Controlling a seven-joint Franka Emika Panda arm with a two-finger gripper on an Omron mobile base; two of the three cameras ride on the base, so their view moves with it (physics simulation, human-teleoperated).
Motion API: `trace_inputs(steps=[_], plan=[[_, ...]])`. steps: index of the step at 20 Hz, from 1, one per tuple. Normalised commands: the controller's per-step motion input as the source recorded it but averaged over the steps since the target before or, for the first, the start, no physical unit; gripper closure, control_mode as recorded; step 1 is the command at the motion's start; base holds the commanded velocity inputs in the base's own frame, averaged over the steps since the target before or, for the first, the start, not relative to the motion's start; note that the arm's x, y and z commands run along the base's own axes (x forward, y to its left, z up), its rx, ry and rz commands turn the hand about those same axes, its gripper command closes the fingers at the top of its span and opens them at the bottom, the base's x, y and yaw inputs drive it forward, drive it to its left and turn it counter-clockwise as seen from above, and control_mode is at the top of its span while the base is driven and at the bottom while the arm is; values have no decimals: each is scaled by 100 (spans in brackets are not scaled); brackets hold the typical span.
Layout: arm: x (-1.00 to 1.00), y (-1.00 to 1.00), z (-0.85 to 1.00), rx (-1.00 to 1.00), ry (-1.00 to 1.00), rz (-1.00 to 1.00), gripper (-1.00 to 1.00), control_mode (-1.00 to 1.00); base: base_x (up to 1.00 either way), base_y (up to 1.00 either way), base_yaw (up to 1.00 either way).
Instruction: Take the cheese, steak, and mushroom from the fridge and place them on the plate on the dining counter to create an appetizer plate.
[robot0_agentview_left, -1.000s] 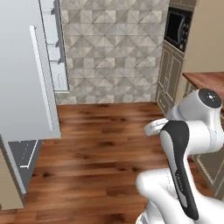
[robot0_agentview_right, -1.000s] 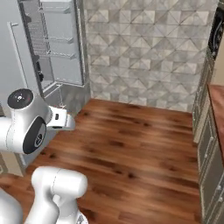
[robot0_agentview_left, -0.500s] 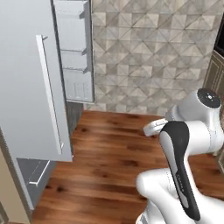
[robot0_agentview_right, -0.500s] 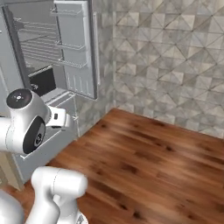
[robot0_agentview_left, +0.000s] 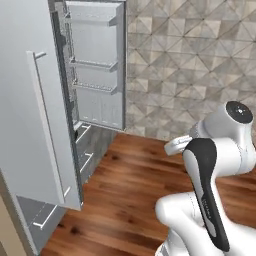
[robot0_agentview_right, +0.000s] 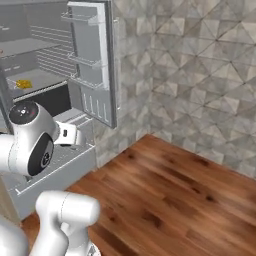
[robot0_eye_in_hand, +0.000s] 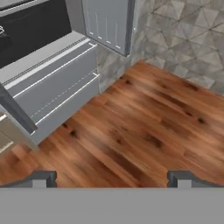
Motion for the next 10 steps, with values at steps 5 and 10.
trace_inputs(steps=[5,10], plan=[[0,0,0,0,0,0,-100,100,57,-13,55],[0,0,0,0,0,0,-100,100,50,-33,60]])
